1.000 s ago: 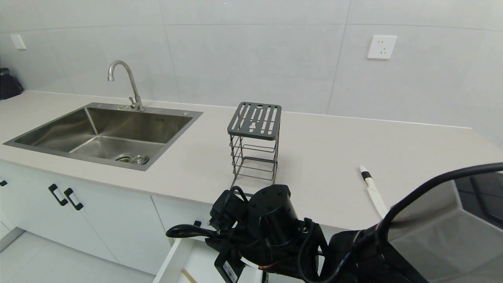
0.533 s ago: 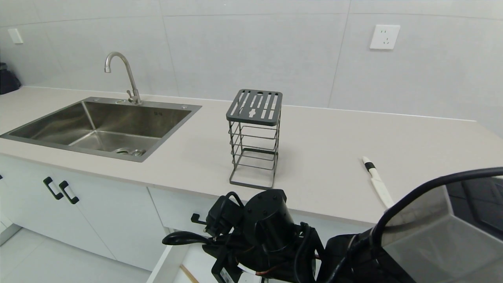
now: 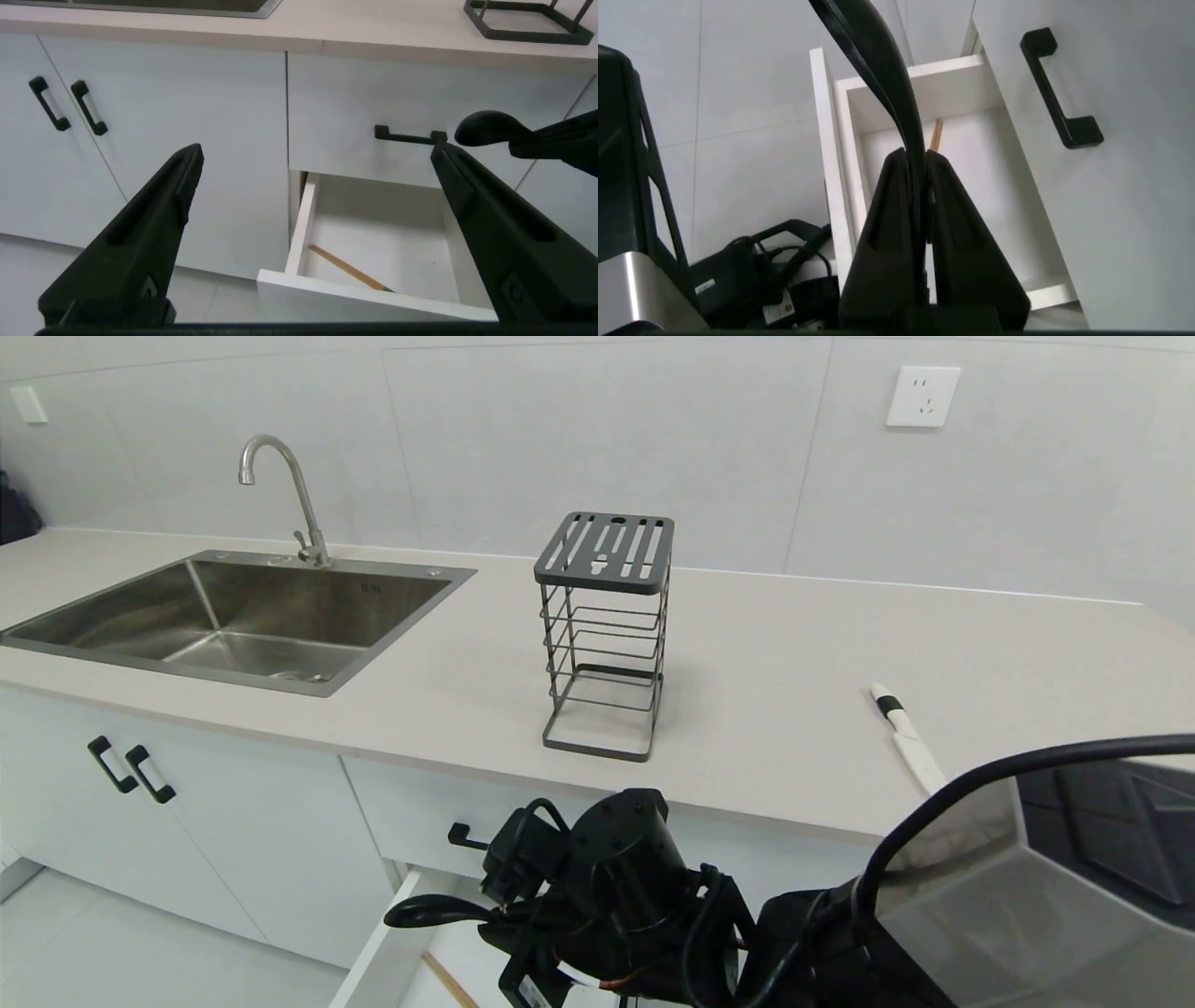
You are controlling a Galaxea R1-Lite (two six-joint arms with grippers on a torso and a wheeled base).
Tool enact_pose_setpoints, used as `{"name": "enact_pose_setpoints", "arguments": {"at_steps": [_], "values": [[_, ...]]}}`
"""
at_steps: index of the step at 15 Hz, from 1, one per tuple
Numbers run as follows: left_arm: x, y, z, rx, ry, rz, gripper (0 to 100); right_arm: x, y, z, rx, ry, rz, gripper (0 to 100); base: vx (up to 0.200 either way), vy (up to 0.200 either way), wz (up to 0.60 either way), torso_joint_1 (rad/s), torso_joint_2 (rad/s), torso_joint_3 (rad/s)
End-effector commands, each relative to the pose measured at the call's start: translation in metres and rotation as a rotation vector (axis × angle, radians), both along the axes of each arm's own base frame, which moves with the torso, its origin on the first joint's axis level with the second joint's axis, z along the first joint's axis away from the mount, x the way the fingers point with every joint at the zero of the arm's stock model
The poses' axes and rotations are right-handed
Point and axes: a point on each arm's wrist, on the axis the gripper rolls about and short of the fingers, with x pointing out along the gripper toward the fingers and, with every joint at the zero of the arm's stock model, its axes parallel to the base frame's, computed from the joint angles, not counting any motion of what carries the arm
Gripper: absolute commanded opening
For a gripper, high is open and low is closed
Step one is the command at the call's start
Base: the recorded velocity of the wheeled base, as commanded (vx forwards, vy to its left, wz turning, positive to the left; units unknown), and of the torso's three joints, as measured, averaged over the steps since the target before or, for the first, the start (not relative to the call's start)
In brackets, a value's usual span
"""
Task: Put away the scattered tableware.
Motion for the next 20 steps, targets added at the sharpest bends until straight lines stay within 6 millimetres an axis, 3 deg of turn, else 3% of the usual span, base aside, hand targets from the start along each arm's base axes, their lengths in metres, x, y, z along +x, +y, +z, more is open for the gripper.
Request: {"name": "enact_pose_setpoints", "arguments": {"at_steps": [1,6,20], "values": [[0.000,0.000,0.000,0.000,0.001,0.000,100,0.003,0.004,-0.005,-0.003,0.002,-0.001,0,0.000,0.000,0.00,0.000,0.00,0.000],[0.000,0.000,0.000,0.000,0.001,0.000,100,0.009,0.011,-0.011,0.007,0.010,0.015,0,0.000,0.000,0.00,-0.051,0.10,0.049],[0.000,0.000,0.000,0.000,0.001,0.000,100,0.028,0.017,-0.015,0.029,-0.006,-0.013,0,0.000,0.000,0.00,-0.246,0.42,0.191]]}}
